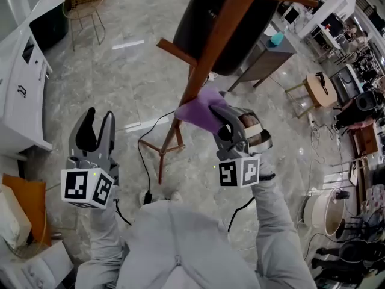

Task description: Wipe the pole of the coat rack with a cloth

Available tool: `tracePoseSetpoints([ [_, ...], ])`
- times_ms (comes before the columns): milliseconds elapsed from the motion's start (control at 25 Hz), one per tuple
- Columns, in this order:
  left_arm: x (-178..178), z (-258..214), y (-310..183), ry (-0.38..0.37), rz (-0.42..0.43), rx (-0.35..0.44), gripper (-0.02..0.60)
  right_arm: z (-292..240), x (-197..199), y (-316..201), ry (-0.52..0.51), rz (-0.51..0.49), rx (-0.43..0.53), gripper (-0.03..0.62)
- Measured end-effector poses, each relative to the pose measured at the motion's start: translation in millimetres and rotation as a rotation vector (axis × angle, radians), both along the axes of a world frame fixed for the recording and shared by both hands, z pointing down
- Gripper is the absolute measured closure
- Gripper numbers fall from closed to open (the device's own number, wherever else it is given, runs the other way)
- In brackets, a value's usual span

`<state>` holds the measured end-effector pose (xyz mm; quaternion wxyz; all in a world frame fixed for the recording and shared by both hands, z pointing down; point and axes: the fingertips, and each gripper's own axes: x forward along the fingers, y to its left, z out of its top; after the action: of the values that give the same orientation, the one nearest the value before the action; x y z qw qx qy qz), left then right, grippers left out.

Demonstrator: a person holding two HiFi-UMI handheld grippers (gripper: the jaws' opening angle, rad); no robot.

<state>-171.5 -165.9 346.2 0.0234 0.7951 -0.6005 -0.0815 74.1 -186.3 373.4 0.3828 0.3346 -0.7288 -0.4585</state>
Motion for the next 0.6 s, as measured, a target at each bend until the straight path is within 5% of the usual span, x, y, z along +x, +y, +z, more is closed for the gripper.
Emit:
tracePoseSetpoints([
  [280,-29,5,15,0.015,-0.086,-0.017,0.377,50,-27,-11,0.463,-0.125,-0.052,0.549],
  [600,-33,8,18,0.021,-0.099,-0.019,0.377,67,-23,-12,0.554,-0.104,-0.114,0.551],
])
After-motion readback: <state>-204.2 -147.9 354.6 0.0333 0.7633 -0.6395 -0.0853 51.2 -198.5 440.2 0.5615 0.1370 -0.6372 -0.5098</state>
